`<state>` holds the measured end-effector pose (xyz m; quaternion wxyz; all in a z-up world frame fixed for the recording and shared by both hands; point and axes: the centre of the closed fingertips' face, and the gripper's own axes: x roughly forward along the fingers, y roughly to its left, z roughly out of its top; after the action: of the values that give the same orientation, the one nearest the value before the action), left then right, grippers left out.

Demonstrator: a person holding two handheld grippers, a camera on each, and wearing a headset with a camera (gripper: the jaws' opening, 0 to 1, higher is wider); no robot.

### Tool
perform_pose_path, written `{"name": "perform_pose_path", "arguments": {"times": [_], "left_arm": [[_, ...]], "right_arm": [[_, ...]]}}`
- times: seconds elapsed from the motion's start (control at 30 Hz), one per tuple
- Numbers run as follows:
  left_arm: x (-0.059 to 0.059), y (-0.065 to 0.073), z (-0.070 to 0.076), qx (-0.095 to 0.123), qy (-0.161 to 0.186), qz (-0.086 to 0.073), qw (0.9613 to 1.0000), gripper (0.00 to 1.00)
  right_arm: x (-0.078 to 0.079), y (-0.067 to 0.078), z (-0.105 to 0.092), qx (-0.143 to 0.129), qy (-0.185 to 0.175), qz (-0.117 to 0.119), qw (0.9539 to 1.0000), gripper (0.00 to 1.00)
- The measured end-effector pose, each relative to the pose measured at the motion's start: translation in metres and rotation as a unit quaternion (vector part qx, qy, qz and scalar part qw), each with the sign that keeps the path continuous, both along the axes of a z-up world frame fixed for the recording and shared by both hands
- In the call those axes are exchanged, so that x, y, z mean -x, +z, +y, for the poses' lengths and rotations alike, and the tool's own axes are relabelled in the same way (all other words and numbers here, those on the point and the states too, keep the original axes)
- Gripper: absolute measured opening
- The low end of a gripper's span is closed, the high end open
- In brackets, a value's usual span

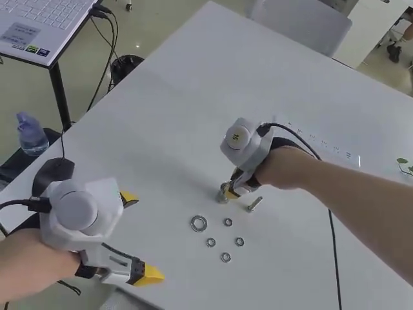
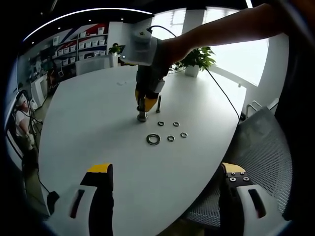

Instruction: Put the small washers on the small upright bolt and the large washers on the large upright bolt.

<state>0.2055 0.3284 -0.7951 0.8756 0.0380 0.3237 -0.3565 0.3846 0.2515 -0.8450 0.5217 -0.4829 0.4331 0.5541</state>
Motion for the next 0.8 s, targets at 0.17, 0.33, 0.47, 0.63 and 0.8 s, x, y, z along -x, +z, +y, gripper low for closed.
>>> {"name": "perform_pose_path", "arguments": {"times": [0.17, 0.33, 0.47, 0.63, 0.8], "left_arm": [[0.002, -0.001, 0.001, 0.001, 0.003, 0.003, 1.0, 0.89], [0.004, -0.001, 0.003, 0.0, 0.006, 0.003, 1.0, 0.88], [0.003, 0.0, 0.003, 0.002, 0.009, 0.003, 0.9999, 0.88], [0.004, -0.001, 0.001, 0.0, 0.005, 0.004, 1.0, 0.88], [0.003, -0.001, 0.002, 0.001, 0.005, 0.005, 1.0, 0.87]], "right_arm": [[-0.001, -0.007, -0.001, 0.005, -0.001, 0.002, 1.0, 0.22], [-0.002, -0.012, -0.001, 0.006, -0.001, 0.003, 1.0, 0.22], [-0.001, -0.02, -0.002, 0.012, 0.002, 0.001, 0.9999, 0.22], [-0.001, -0.023, -0.002, 0.013, 0.0, -0.001, 0.9999, 0.22], [-0.002, -0.025, -0.004, 0.015, 0.0, 0.003, 0.9999, 0.22]]}}
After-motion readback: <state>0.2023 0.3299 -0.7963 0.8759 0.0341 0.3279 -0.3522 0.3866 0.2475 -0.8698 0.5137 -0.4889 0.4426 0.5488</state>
